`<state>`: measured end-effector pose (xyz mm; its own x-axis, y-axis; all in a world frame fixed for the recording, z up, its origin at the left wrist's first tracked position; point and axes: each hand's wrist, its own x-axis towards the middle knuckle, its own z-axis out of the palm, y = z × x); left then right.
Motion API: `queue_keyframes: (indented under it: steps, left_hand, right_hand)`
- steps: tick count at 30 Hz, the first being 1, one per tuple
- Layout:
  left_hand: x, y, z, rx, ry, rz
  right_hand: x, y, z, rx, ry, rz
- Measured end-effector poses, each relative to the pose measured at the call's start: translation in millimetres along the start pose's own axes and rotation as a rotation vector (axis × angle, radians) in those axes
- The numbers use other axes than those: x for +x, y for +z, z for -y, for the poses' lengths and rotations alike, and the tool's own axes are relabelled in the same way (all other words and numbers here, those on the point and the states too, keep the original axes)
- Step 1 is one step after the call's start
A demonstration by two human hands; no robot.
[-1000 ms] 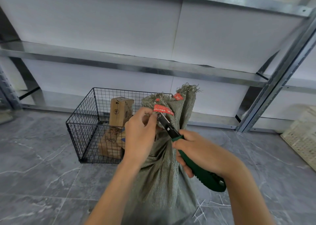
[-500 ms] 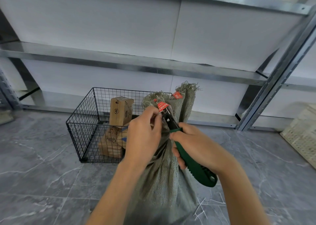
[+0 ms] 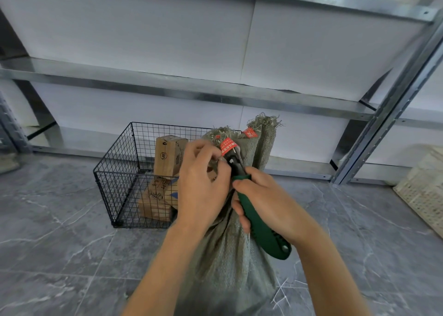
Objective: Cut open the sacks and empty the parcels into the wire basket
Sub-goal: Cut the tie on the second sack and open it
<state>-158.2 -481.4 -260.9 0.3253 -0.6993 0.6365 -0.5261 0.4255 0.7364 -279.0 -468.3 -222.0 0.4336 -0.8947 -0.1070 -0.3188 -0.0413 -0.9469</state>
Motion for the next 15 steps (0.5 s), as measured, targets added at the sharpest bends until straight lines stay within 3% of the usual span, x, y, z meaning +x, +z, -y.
queue_keyframes:
  steps: [4,7,11,15]
  left_hand:
    - [6.1,-7.4,-11.0,-0.398,-0.252,0.065]
    - [10.4,-10.3,-9.3,-0.599,-0.279,0.168]
    - [12.1,-10.5,-9.7,-0.597,-0.401,0.155]
    - [7.4,-6.5,-18.1,-0.547,-0.383,0.042]
  right_hand:
    - [-4.3,-3.1,1.9,0.009,-0.032,0.085]
    - [-7.1,-2.7,4.6,0.004,-0.065,0.138]
    - [-5.6,-0.9,3.3,0.108,-0.074,0.136]
    - [-2.4,2.6,-1.5,0.257,-0.097,0.167]
